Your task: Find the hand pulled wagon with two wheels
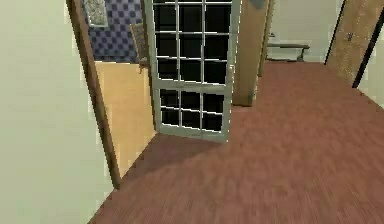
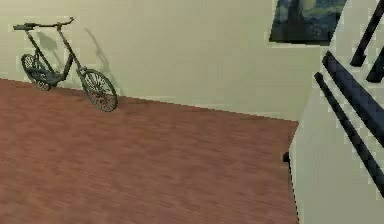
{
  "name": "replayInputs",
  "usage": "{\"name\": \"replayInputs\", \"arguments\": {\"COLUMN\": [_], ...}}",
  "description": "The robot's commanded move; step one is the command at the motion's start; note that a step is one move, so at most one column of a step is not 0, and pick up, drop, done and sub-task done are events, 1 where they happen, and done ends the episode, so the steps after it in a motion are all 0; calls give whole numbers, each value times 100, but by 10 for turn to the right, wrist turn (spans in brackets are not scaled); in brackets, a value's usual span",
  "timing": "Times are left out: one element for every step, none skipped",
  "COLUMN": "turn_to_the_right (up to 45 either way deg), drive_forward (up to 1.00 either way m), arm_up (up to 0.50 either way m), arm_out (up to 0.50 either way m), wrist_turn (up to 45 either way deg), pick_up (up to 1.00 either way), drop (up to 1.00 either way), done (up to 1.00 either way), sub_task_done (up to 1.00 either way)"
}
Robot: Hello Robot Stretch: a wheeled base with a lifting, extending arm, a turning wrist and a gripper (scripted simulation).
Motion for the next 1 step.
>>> {"name": "replayInputs", "arguments": {"turn_to_the_right": [-90], "drive_forward": [0], "arm_up": [0], "arm_out": [0], "wrist_turn": [0], "pick_up": [0], "drop": [0], "done": [0], "sub_task_done": [0]}}
